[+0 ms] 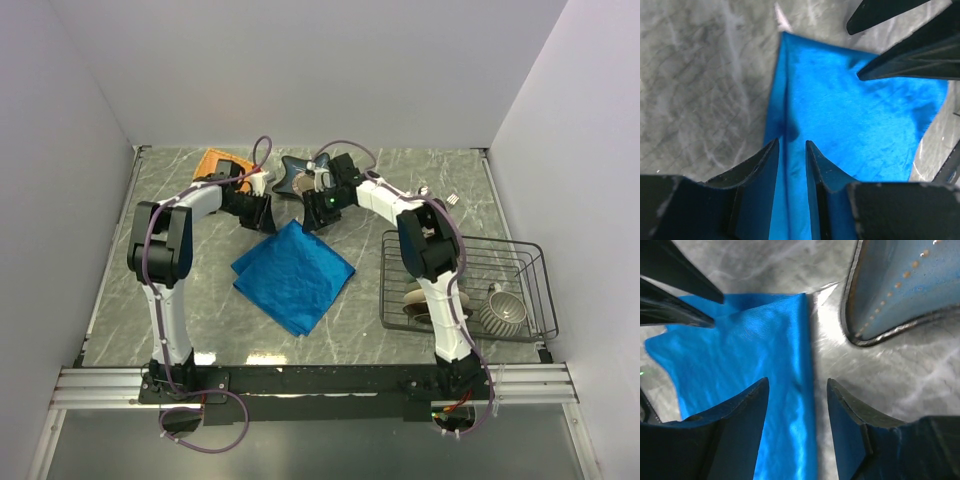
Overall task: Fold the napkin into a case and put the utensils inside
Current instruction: Smooth out the square-folded napkin at the center of the board.
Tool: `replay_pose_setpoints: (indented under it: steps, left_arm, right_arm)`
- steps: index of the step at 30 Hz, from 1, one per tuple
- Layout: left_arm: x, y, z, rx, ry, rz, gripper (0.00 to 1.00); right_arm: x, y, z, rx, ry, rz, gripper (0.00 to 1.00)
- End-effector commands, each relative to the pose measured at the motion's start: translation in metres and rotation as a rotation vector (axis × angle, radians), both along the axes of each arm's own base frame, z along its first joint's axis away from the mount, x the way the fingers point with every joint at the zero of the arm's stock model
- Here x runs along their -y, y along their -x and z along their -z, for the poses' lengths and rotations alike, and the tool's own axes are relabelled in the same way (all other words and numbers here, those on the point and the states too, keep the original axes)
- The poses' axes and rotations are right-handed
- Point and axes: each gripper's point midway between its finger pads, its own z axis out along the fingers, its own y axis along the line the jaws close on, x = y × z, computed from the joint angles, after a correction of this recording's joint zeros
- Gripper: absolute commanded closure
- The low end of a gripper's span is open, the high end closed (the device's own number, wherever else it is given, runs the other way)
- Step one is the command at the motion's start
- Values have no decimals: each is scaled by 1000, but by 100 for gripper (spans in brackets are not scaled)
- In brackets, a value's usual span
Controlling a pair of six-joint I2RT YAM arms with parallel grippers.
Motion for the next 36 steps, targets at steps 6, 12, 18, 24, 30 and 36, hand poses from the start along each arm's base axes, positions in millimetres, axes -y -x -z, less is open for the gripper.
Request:
replay_pose_setpoints:
  steps: [6, 12, 18, 24, 30, 36]
  left_arm:
    - [-1, 7, -11, 27, -1, 38, 67]
    - [-21, 36, -30, 51, -1, 14, 66]
    - [-42, 61, -35, 54, -32, 25, 65]
    - [-42, 66, -31, 41, -35, 31, 63]
    - [-38, 66, -20, 3, -34, 34, 62]
    - [-38, 68, -4, -22, -61, 31, 63]
  right_arm:
    - [-38, 6, -7, 16, -84, -72, 53]
    - [-55, 38, 1, -6, -100, -163, 64]
    - [-70, 63, -3, -8, -128, -231, 67]
    - [-74, 55, -9, 4, -113, -198, 54]
    - [-61, 25, -20, 48, -95, -113, 44]
    - [-60, 27, -10, 31, -78, -120, 46]
